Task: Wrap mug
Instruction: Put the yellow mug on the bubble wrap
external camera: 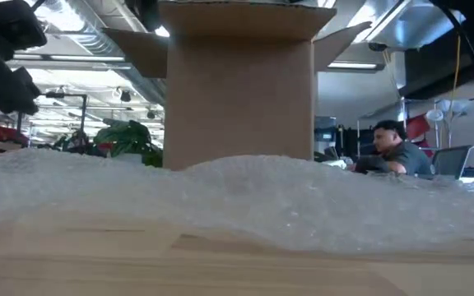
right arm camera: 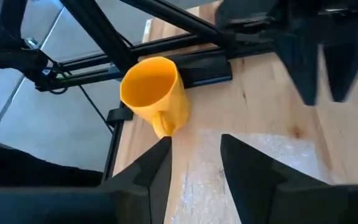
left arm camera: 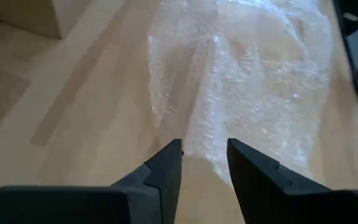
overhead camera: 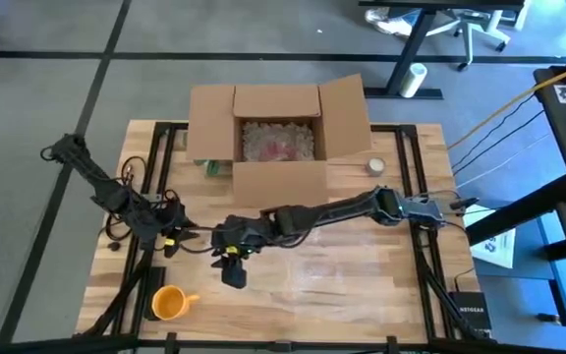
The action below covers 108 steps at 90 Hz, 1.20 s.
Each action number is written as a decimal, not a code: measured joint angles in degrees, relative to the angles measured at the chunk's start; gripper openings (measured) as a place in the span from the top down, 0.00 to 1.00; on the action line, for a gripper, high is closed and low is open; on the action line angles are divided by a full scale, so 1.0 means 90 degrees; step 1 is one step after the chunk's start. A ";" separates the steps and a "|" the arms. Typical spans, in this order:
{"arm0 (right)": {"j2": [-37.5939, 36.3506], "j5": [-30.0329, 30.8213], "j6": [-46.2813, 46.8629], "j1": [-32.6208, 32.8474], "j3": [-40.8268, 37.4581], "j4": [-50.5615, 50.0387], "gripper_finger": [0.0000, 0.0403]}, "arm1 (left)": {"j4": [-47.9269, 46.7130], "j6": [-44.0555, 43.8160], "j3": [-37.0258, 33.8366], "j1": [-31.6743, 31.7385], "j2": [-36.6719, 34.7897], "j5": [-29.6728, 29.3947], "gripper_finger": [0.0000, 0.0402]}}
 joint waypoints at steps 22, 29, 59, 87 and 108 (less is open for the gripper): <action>0.0002 0.0011 0.0005 0.0007 -0.0258 -0.0429 0.69 | 0.0527 -0.0432 0.0005 -0.0833 0.0017 0.0544 0.72; 0.0019 0.0018 0.0010 0.0007 -0.0371 -0.0459 0.69 | 0.0419 -0.0698 0.0119 -0.1029 0.0140 0.0696 0.72; 0.0012 0.0170 0.0027 0.0002 -0.0901 -0.0387 0.69 | -0.0730 -0.1368 0.1472 -0.1542 0.1573 0.0873 0.72; 0.0010 0.0170 0.0024 0.0002 -0.0908 0.0135 0.69 | -0.0946 -0.1682 0.2278 -0.1642 0.3073 0.1674 0.72; 0.0010 0.0114 0.0024 0.0005 -0.0908 0.0101 0.69 | -0.0999 -0.1478 0.2850 -0.1641 0.3748 0.2200 0.72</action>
